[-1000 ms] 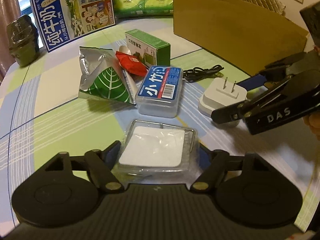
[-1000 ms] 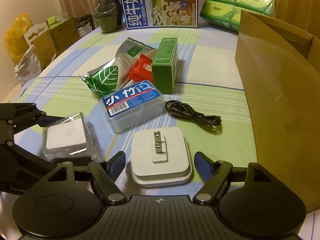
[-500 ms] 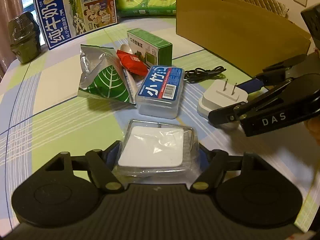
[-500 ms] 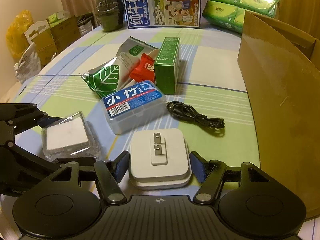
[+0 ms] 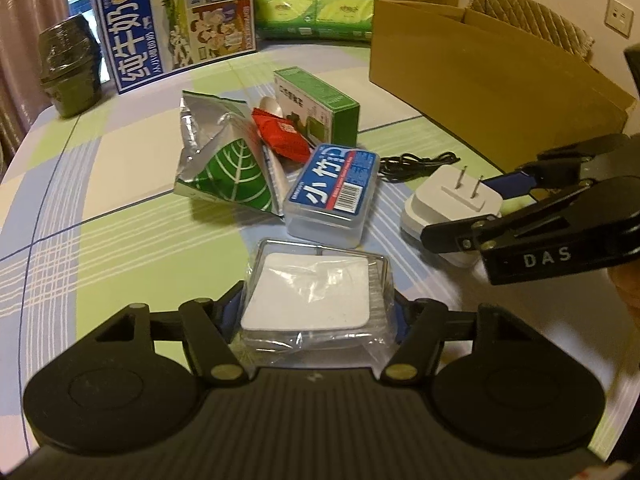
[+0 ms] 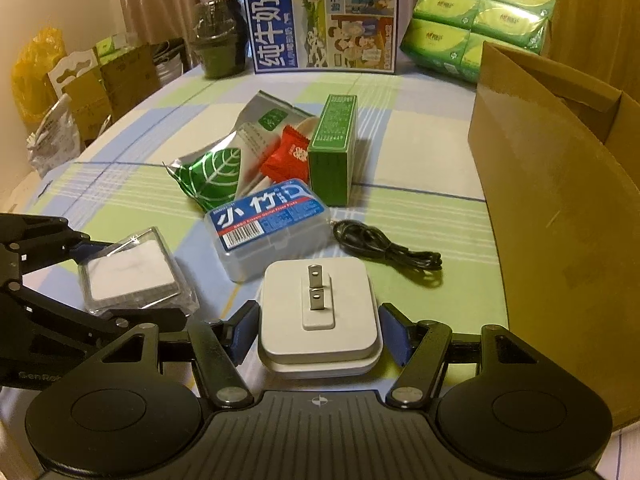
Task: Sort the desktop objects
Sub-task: 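Lift the plastic box and plug adapter and carry them to the cardboard box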
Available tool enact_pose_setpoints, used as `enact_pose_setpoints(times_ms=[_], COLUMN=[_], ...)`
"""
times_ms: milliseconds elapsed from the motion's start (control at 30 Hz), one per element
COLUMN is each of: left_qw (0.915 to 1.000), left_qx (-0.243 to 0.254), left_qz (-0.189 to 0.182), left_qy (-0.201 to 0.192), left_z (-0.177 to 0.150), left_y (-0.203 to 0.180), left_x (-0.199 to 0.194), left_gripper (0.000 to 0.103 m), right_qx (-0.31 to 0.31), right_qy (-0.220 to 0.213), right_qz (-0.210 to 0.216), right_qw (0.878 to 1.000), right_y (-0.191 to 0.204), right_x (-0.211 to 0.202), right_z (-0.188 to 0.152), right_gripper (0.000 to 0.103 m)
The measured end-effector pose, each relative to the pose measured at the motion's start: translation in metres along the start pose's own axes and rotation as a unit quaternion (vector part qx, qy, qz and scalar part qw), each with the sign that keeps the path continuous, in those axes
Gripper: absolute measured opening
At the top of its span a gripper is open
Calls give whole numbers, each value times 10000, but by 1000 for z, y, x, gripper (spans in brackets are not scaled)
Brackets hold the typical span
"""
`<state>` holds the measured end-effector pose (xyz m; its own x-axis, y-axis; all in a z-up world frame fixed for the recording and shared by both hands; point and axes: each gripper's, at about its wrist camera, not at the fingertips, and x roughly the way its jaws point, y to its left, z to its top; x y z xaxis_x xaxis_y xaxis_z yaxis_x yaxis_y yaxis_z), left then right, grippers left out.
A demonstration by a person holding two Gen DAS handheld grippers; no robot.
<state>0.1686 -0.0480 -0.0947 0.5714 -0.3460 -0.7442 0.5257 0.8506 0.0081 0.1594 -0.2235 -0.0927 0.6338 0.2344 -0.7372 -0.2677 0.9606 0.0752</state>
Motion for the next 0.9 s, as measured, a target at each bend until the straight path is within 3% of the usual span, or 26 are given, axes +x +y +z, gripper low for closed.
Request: enact_pose_setpoints(times_ms=[467,900], left_qw=[9964,9920], left_qx=[-679,-901], left_qz=[480,717], left_qy=[-146,-509], left_z=[2,14], left_y=[-6,-43], left_x=[-21,-86], left_gripper=[63,63], right_qx=[151,359], right_qy=[-437,-941], right_qz=[-53,-43], right_qw=[9989,9949], right_y=[-3,2], right_x=[-29,-101], right_z=[2,-11], right_gripper=[62,62])
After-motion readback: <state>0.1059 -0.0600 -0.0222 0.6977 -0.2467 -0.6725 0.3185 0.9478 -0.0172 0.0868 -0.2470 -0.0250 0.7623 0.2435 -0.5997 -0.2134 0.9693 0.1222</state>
